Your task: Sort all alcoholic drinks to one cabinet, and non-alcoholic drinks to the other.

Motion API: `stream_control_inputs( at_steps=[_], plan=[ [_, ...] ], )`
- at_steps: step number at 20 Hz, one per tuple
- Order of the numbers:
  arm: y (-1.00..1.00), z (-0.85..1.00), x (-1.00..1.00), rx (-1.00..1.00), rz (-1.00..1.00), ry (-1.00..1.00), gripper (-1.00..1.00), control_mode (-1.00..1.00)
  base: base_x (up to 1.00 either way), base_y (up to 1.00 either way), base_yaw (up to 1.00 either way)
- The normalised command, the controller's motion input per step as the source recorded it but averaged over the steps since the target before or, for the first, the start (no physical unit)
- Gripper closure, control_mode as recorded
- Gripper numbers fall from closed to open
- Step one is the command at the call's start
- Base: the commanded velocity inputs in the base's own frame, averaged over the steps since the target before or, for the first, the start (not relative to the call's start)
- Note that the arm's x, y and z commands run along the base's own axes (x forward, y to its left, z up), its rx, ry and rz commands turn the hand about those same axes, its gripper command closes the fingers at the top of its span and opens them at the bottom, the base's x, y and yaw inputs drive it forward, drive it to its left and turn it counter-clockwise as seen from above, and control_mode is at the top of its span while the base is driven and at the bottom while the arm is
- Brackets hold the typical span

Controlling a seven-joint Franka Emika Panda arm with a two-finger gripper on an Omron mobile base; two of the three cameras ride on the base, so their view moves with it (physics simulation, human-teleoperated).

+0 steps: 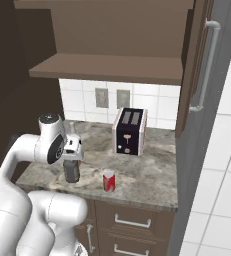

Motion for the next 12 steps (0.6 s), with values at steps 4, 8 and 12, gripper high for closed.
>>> stream_control_inputs(
  at_steps=[4, 8, 12],
  plan=[
    [0.0, -0.15, 0.18, 0.0, -0.08, 0.0, -1.0, -1.0, 0.0, 0.0, 0.0],
    [0.0, -0.09, 0.23, 0.0, -0.07, 0.0, -1.0, -1.0, 0.0, 0.0, 0.0],
    [0.0, 0.0, 0.15, 0.0, -0.04, -0.02, -1.0, -1.0, 0.0, 0.0, 0.0]
  ],
)
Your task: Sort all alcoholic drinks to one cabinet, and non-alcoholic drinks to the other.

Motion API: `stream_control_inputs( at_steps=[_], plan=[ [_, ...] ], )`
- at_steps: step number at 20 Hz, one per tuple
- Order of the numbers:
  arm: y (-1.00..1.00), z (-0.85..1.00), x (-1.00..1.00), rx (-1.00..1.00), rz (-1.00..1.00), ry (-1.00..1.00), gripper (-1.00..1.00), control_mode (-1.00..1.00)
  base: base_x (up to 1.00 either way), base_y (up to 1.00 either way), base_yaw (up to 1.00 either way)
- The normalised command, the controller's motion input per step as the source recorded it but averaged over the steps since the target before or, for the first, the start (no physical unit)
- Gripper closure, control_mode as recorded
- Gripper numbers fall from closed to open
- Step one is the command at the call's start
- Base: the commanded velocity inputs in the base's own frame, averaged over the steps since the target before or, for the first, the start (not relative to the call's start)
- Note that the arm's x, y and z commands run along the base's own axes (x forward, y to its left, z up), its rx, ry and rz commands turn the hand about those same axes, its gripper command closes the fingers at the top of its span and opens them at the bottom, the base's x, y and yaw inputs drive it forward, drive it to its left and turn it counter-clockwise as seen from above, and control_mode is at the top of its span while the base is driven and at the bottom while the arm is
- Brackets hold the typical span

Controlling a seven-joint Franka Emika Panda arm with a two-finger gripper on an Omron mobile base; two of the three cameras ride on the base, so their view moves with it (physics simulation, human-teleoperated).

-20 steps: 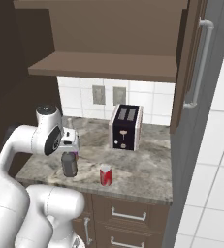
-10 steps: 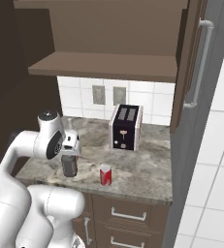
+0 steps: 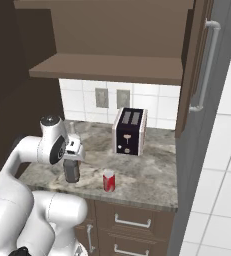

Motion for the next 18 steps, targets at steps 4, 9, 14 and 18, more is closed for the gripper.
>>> stream_control_inputs(
  at_steps=[4, 9, 14, 18],
  plan=[
    [-0.01, -0.01, 0.04, -0.02, 0.0, -0.02, -1.0, -1.0, 0.0, 0.0, 0.0],
    [-0.03, -0.17, 0.0, 0.0, 0.0, -0.04, -1.0, -1.0, 0.0, 0.0, 0.0],
    [-0.01, -0.24, 0.09, -0.04, 0.0, -0.09, -1.0, -1.0, 0.0, 0.0, 0.0],
    [-0.03, -0.18, 0.09, -0.02, 0.0, -0.09, -1.0, -1.0, 0.0, 0.0, 0.0]
  ],
)
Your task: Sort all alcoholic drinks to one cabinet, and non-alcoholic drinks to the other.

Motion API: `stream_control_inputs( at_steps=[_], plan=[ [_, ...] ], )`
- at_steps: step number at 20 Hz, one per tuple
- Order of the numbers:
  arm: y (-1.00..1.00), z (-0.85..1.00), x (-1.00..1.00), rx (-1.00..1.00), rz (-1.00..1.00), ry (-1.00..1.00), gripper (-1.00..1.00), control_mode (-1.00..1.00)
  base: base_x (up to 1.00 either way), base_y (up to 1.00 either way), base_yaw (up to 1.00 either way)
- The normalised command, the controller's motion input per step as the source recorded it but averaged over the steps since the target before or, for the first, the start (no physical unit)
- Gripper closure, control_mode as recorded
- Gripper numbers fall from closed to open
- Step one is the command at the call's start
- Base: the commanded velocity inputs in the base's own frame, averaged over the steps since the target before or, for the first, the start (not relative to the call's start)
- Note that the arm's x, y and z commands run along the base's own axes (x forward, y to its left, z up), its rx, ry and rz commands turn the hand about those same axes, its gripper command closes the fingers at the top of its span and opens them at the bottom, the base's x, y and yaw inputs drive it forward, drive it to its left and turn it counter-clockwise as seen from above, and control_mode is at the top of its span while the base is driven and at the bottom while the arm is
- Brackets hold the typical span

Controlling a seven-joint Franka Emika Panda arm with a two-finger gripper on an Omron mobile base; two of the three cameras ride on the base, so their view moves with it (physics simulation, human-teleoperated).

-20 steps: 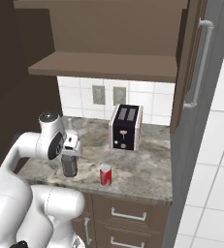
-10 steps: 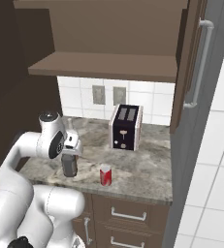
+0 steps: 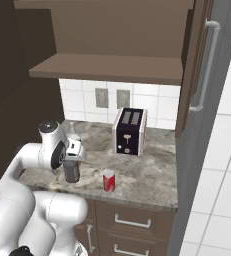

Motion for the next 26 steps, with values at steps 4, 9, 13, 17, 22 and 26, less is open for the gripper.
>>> stream_control_inputs(
  at_steps=[4, 9, 13, 17, 22, 26],
  plan=[
    [-0.13, -0.13, 0.01, 0.0, 0.0, -0.08, -1.0, -1.0, 0.0, 0.0, 0.0],
    [-0.13, -0.14, 0.01, 0.0, 0.0, -0.05, -1.0, -1.0, 0.0, 0.0, 0.0],
    [-0.07, -0.35, 0.03, 0.0, 0.0, -0.04, -1.0, -1.0, 0.0, 0.0, 0.0],
    [0.0, -0.44, 0.01, 0.0, 0.0, -0.04, -1.0, -1.0, 0.0, 0.0, 0.0],
    [0.0, -0.54, 0.0, 0.0, 0.02, -0.07, -1.0, -1.0, 0.0, 0.0, 0.0],
    [0.0, -0.49, 0.0, 0.0, 0.03, -0.09, 1.0, -1.0, 0.0, 0.0, 0.0]
  ],
)
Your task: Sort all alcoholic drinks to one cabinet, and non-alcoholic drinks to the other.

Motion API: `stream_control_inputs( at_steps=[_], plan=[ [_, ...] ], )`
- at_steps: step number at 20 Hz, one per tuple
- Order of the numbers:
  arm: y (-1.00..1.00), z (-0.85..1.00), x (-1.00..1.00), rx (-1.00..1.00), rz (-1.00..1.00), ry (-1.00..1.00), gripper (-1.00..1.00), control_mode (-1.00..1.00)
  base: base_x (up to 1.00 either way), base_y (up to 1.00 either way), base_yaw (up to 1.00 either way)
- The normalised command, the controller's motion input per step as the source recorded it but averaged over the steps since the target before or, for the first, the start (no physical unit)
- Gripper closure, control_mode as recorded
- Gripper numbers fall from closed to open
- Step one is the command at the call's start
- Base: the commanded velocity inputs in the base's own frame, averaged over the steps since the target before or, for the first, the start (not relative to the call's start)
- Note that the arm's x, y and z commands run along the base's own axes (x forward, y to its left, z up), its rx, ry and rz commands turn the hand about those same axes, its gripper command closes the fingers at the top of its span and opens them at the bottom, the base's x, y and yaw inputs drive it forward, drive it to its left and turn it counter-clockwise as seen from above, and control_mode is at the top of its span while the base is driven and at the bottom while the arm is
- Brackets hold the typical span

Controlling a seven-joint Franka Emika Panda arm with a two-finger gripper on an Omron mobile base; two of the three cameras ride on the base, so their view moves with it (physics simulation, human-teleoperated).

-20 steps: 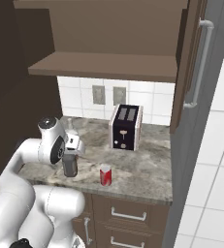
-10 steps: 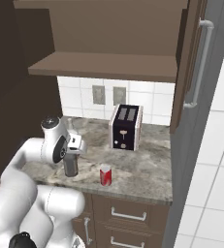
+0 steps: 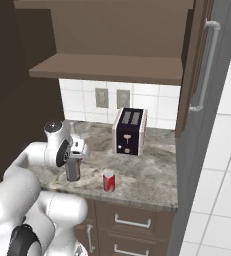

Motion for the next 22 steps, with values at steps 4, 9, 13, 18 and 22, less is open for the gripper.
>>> stream_control_inputs(
  at_steps=[4, 9, 13, 18, 22],
  plan=[
    [0.0, -0.27, 0.0, 0.0, 0.01, -0.02, 1.0, -1.0, 0.0, 0.0, 0.0],
    [-0.03, 0.08, -0.08, 0.0, 0.0, 0.02, 1.0, -1.0, 0.0, 0.0, 0.0],
    [0.0, 0.84, -0.33, -0.04, 0.0, 0.03, 1.0, -1.0, 0.0, 0.0, 0.0],
    [-0.06, 1.0, -0.68, -0.01, 0.0, -0.05, 1.0, -1.0, 0.0, 0.0, 0.0],
    [-0.2, 1.0, -0.6, 0.0, 0.02, -0.14, 1.0, -1.0, 0.0, 0.0, 0.0]
  ],
)
